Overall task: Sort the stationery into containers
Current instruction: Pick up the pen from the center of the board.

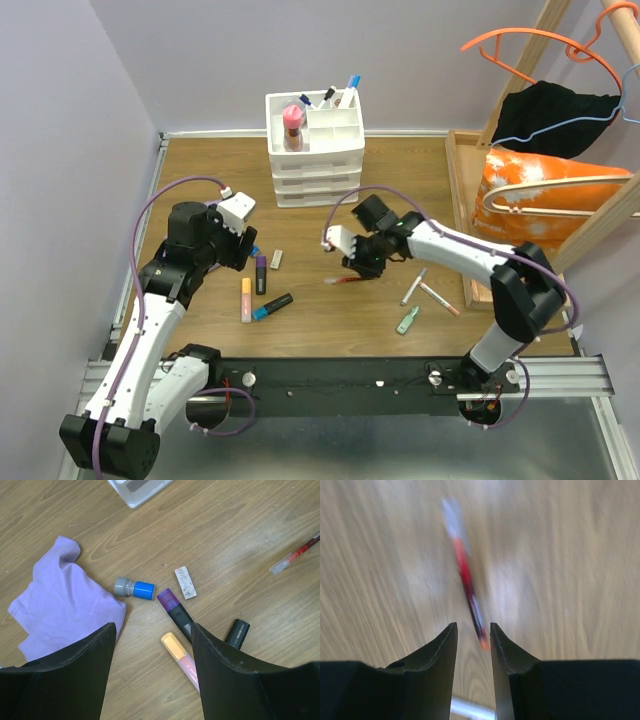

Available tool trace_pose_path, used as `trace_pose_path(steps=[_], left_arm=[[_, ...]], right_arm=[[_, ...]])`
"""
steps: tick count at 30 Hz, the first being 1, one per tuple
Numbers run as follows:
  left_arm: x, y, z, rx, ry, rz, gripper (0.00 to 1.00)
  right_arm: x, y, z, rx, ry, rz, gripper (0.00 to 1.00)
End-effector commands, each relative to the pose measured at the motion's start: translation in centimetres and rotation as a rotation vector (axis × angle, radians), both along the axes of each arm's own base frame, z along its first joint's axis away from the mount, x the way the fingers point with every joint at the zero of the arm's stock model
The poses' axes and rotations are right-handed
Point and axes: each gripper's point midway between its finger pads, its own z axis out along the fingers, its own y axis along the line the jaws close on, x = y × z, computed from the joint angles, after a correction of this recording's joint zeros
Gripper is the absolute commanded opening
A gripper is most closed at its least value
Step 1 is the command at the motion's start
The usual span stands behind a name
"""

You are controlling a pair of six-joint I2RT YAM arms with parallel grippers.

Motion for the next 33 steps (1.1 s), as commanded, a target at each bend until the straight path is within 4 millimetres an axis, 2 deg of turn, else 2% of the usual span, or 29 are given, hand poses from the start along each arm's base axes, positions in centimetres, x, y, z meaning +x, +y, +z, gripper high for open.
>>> trace_pose_path(steps=[1,3,6,9,11,13,15,16,20,22,28,33], left_arm=[[0.5,-1.6,1.0,-0.068,-0.015,-0.059,0.70],[1.0,-2.0,1.3,-0.083,-0.028,-0.066,0.70],[1.6,-2.2,1.1,-0.090,-0.030,-0.069,0.70],[1.8,-2.4,1.1,-0.093,-0.022,-0.079,0.70],[1.9,-2.5,1.0,-0.083,-0.001,-0.085,0.70],[2.0,-2.3,0.8,-0.073,0.010,-0.081,0.70],[2.1,-2.4,1.1,-0.075,0.000,-0.081,0.70],[2.1,-2.4,1.4,-0.077,-0.012,-0.081,0.70],[2.1,-2.3,1.1,-0.084,-0.013,-0.067,0.70],[2.1,-2.2,1.1,-0.085,-0.018,-0.065,0.70],[1.9,-2.1,0.6,-0.083,-0.011,-0.060,0.70],[1.9,-2.2,0.3,-0.095,-0.010,-0.058,0.70]], right_arm=[[2.4,-6.8,2.8,-0.047,0.081,-0.445,0.43],[2.5,-7.8,3.1,-0.042,0.155,-0.719,0.45],[1.5,-8.3,3.0,-0.036,0.253,-1.002,0.51],[0.8,-9.0,2.6,-0.004,0.301,-1.149,0.56],[-0.1,-10.7,1.8,-0.045,0.368,-1.289,0.56],[-1.1,-13.4,0.5,-0.114,0.438,-1.465,0.53],[-1.1,-15.1,0.0,-0.168,0.421,-1.537,0.48],[-0.9,-16.6,0.0,-0.192,0.405,-1.594,0.47],[-1.3,-18.5,-1.4,-0.247,0.430,-1.667,0.44],[-1.0,-18.6,-1.9,-0.243,0.438,-1.674,0.43],[1.3,-17.7,-2.3,-0.180,0.438,-1.665,0.40],[2.5,-17.3,-3.3,-0.179,0.441,-1.654,0.38]])
